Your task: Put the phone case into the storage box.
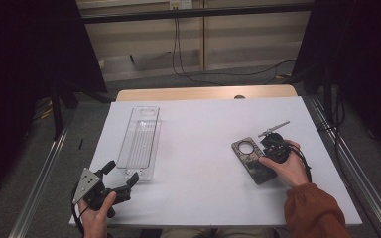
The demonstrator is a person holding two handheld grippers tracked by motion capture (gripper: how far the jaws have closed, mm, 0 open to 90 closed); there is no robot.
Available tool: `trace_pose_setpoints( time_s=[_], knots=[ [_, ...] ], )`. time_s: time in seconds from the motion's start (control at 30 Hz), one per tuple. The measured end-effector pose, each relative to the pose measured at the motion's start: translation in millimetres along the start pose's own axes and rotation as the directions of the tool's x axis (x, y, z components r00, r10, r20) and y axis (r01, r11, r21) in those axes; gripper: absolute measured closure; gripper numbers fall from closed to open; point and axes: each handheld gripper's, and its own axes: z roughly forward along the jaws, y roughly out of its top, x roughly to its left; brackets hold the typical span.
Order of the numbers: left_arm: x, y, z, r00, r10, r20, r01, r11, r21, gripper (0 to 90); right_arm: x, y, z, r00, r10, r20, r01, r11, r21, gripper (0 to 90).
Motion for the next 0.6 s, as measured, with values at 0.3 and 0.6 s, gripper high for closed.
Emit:
trace_pose_setpoints(
  time_s=[0.3, 0.6],
  knots=[
    [-0.4, -0.1, 0.4, 1.0, -0.002, 0.002, 0.002, 1.0, 0.0, 3.0, 3.9, 1.6, 10.5, 0.9997, -0.007, 0.024, 0.006, 0.999, 0.035, 2.3],
    [-0.5, -0.3, 0.8, 1.0, 0.002, 0.007, -0.002, 1.0, 0.005, 2.9, 10.4, 3.7, 15.8, 0.9979, -0.025, 0.059, 0.022, 0.998, 0.056, 0.0]
  ],
)
